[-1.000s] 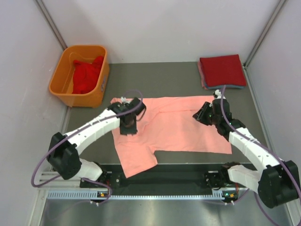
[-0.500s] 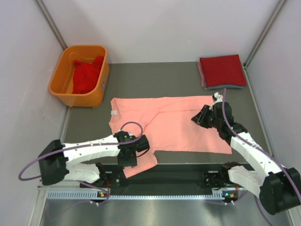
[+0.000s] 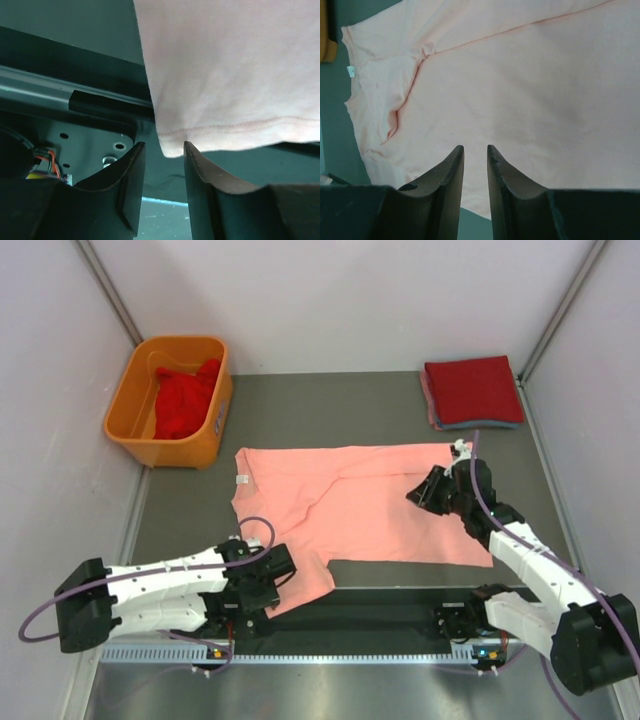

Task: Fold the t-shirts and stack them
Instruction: Fold the tshirt

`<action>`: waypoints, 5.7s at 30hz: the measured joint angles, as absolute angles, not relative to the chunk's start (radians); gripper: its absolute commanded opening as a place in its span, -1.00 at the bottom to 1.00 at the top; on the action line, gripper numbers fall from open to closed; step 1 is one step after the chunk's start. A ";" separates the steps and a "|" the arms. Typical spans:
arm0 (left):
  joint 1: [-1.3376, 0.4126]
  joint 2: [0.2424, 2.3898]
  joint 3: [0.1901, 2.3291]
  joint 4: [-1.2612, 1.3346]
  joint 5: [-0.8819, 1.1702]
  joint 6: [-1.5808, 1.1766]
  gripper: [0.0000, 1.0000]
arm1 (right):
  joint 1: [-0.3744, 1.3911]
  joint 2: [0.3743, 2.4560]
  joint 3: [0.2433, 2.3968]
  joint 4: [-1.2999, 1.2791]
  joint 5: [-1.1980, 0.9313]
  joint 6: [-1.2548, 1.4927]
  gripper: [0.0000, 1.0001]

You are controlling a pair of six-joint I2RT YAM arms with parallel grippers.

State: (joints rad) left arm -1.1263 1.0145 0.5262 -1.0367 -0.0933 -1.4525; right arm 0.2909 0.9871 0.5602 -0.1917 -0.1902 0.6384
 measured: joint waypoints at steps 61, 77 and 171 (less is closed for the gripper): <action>-0.960 0.914 0.920 -0.969 -0.410 -0.904 -1.00 | -0.328 1.030 0.479 -0.788 0.118 0.841 -1.00; -0.806 1.007 0.939 -0.936 -0.406 -0.793 -1.00 | -0.329 0.971 0.479 -0.701 0.102 0.764 -1.00; -0.426 1.288 1.082 -0.678 -0.124 -0.488 -1.00 | -0.318 0.954 0.488 -0.760 0.009 0.721 -1.00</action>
State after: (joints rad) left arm -0.4259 1.2877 1.0817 -0.6777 -0.1242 -0.4877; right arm -0.3176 0.9543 0.4881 -0.7601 0.0093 0.7212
